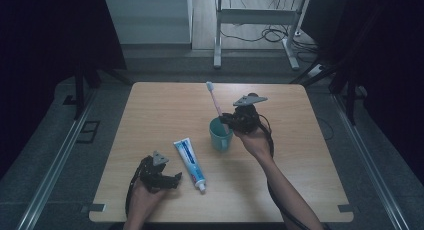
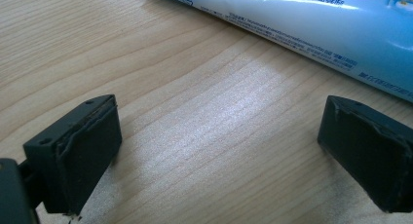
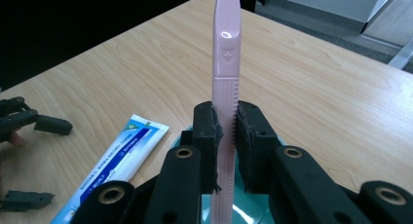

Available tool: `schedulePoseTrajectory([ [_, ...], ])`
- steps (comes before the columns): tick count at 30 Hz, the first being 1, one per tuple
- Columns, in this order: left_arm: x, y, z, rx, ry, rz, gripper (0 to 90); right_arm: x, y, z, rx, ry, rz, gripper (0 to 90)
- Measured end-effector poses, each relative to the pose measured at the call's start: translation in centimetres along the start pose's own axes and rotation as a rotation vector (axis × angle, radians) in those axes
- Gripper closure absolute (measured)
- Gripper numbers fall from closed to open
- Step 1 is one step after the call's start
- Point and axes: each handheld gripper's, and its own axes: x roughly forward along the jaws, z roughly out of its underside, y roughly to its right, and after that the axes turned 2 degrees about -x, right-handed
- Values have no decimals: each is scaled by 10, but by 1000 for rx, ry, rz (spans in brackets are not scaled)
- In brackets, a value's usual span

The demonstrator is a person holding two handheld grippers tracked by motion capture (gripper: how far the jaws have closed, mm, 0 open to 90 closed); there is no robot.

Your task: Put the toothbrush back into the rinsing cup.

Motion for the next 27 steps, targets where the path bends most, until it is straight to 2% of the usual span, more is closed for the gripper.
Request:
schedulePoseTrajectory([
  [11, 0, 0, 0, 0, 0, 1, 23, 16, 5, 13, 25, -30, 1, 790],
  [27, 0, 0, 0, 0, 0, 0, 23, 37, 8, 27, 46, -115, 10, 788],
])
